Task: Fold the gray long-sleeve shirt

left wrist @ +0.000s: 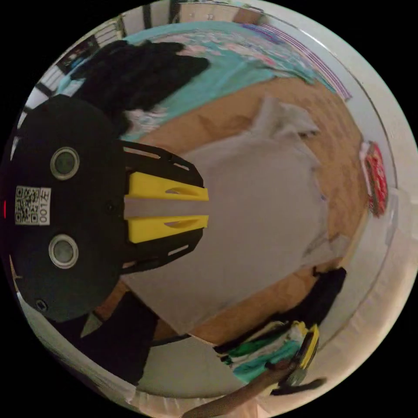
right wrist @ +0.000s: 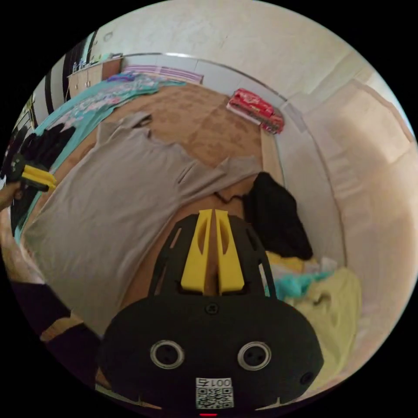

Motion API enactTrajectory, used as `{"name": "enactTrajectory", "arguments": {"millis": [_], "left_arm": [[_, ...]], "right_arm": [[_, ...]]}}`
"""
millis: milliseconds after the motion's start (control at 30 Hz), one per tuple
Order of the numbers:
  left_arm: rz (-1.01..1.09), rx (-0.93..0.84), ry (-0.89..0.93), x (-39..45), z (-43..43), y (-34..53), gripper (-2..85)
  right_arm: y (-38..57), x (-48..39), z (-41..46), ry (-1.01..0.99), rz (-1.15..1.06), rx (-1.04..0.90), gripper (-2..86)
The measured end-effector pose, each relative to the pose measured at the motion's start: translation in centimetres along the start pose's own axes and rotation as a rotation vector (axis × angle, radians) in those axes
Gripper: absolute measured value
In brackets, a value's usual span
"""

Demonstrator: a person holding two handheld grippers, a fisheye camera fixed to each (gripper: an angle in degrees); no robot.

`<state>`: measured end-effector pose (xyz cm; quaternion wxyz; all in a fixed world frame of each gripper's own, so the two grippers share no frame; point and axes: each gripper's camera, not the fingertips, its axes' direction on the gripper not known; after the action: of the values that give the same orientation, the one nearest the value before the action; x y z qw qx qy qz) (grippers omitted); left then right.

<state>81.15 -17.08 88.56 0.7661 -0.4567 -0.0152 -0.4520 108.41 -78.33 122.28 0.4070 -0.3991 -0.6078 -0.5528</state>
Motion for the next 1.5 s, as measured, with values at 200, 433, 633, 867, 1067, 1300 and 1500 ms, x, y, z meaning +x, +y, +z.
{"name": "enactTrajectory", "arguments": {"millis": [200, 433, 633, 867, 1067, 1300, 1500], "left_arm": [[0.159, 0.072, -0.044, 2.1, 9.0, -20.2, -0.1], [0.147, -0.008, -0.102, 0.9, 15.9, -26.5, -0.9], [0.108, -0.004, -0.097, -1.8, 17.4, -28.8, -0.9], [0.032, 0.000, -0.034, -6.1, 18.4, -31.3, -1.0], [-0.077, 0.017, 0.125, -10.8, 18.4, -32.0, -0.7], [-0.405, 0.020, 0.362, -20.4, 17.4, -22.8, -0.8], [-0.509, -0.119, 0.324, -27.5, 17.2, -14.8, -1.3]], "right_arm": [[-10.8, 12.0, 16.2, 0.055, 0.185, 0.002, 7.7], [-13.1, 18.7, 28.7, -0.188, 0.357, -0.112, 9.3], [-11.9, 17.2, 30.5, -0.100, 0.355, -0.161, 2.3], [-4.6, 15.2, 18.2, -0.203, 0.374, 0.239, 0.5], [1.5, 8.2, 6.2, -0.397, 0.110, 0.461, 0.5], [6.0, -8.9, 0.9, -0.920, -0.310, 0.277, 1.2], [12.9, -19.4, 0.8, -0.865, -0.441, 0.004, 3.5]]}}
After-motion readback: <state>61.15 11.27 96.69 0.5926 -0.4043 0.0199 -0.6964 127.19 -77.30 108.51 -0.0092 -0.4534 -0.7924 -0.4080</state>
